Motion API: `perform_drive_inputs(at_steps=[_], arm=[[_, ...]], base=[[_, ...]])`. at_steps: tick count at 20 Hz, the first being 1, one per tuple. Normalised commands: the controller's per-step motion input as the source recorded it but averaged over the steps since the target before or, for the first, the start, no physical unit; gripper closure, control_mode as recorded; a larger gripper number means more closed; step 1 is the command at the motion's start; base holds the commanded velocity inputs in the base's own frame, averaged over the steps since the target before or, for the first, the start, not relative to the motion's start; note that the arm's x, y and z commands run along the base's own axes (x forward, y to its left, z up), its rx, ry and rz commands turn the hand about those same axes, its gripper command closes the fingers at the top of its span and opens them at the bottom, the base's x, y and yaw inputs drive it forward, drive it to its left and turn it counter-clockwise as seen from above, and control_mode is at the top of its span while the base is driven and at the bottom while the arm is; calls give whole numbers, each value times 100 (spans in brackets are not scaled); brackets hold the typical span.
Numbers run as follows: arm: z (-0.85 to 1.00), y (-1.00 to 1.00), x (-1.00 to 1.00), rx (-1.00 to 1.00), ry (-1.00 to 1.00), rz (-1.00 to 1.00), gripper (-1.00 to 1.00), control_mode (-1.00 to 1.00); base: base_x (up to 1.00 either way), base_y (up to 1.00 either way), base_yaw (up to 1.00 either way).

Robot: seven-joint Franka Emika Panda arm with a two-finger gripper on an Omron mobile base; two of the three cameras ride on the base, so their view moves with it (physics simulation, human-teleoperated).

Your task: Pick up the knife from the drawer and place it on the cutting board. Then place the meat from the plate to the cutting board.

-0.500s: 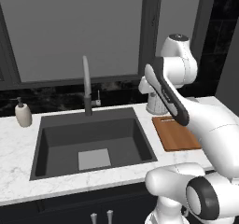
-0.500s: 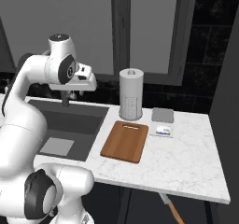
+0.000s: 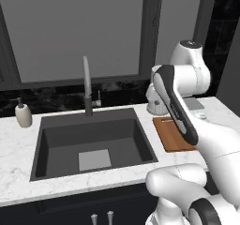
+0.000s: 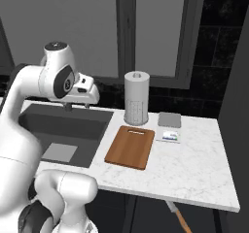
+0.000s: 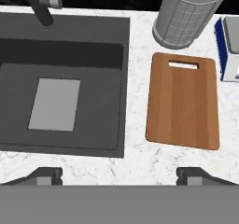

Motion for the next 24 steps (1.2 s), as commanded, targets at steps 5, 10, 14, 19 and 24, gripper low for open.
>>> perform_drive_inputs(at_steps=[5,10,14,19,24], arm=[[-60,-60,-18,0,20,-18,-100,-100],[-50,-99,5,0,17,-5,-100,-100],[-38,-100,0,2,6,-3,-100,-100],[-50,-96,-2,2,3,-3,-100,-100],[-72,-73,-25,0,0,-3,-100,-100]], base=[[0,0,0],[0,0,0],[0,0,0],[0,0,0],[0,0,0]])
